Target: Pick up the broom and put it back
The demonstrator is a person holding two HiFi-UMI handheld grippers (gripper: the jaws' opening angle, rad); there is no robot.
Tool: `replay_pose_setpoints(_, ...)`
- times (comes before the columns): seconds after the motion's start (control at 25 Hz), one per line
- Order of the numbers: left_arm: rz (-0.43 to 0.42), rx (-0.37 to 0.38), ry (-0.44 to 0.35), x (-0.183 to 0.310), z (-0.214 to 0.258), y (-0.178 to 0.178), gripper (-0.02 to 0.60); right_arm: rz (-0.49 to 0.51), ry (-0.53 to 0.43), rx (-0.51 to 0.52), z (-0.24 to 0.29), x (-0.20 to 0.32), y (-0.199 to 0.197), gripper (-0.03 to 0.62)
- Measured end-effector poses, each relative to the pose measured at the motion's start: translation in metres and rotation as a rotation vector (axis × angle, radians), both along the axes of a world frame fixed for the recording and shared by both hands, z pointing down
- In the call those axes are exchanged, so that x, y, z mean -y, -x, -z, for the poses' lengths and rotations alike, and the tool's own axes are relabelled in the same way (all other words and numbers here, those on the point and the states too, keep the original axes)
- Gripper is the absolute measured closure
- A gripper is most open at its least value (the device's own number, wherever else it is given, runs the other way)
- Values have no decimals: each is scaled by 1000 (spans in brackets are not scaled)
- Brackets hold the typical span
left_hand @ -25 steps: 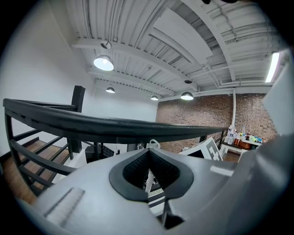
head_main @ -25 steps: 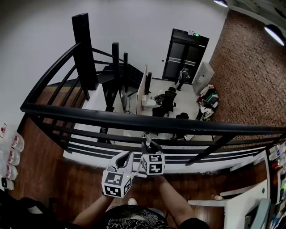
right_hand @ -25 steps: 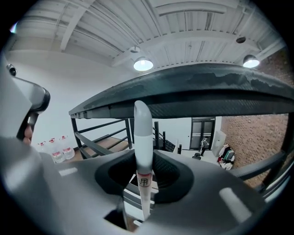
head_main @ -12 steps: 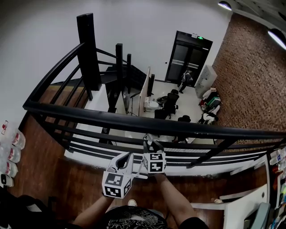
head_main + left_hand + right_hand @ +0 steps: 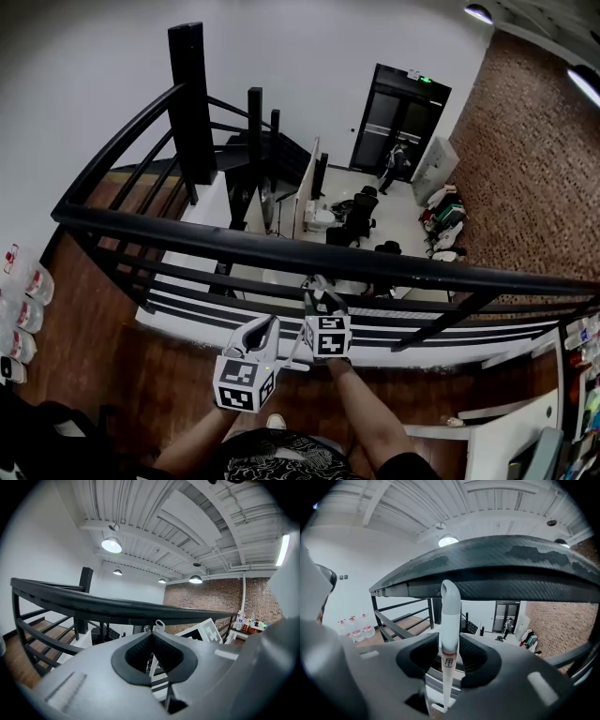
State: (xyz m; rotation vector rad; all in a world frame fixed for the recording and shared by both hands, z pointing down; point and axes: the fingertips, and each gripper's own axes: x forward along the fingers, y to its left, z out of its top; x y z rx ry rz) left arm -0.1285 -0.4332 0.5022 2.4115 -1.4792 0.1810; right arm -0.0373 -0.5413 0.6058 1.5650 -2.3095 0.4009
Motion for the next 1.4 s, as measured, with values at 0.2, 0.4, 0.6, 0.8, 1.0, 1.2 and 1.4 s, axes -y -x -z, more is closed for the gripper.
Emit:
replay_pose_setpoints(0.2,11,-3,1,-2,-1,3,578,-1,5,7,-1,-4,-1,464)
replay_pose_setpoints(0.4,20,-11,-6,-6,2,0,577,-6,-22,8,13,-11,-8,461)
replay_pose_setpoints(0.6,26,-23,-13,-18,4,-5,578,-8,-52,21,28,-33,-14,461)
replay_pose_setpoints(0.8,30,-30,-27,-36,11,-24,578,17,-98,33,55,-66,-23,461)
replay_pose_setpoints(1.0,48,-30,-39,-66,20,-47,578,70,-148,60,84,-108,-30,471)
replay_pose_setpoints(1.2,65,-19,-52,-98,27,-60,578,111,-183,89,107,-147,-32,500)
replay_pose_setpoints(1.4,91,-9,-71,-127,35,-72,577,171,-258,107,141,-193,-32,520)
